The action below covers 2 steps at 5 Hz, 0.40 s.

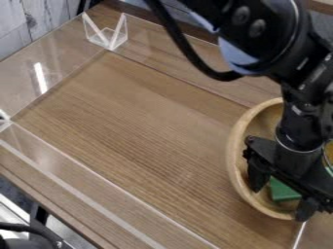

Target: Put green stick into wooden bowl

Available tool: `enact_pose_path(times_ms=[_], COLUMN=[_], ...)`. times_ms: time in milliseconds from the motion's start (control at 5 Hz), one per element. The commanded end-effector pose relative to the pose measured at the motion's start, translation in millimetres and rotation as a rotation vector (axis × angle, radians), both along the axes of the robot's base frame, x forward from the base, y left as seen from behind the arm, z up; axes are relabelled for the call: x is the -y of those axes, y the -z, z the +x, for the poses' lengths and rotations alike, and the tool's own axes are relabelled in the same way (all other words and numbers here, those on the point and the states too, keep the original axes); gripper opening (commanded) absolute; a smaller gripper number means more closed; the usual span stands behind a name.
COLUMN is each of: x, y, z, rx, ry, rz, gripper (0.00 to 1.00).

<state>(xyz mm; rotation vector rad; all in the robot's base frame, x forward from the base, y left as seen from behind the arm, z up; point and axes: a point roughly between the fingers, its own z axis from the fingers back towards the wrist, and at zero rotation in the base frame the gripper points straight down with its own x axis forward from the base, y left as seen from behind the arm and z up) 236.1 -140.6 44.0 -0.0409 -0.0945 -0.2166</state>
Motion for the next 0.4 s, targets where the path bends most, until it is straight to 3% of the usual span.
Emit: enact_pose_path(times_ms=[0,200], x=[-2.4,-9.2], y=[-3.4,-25.7], z=[6.4,11.9], rx=[0.020,0.045], ry=[-0.017,-0.046], rz=[-0.008,-0.015], gripper=[1.00,1.00])
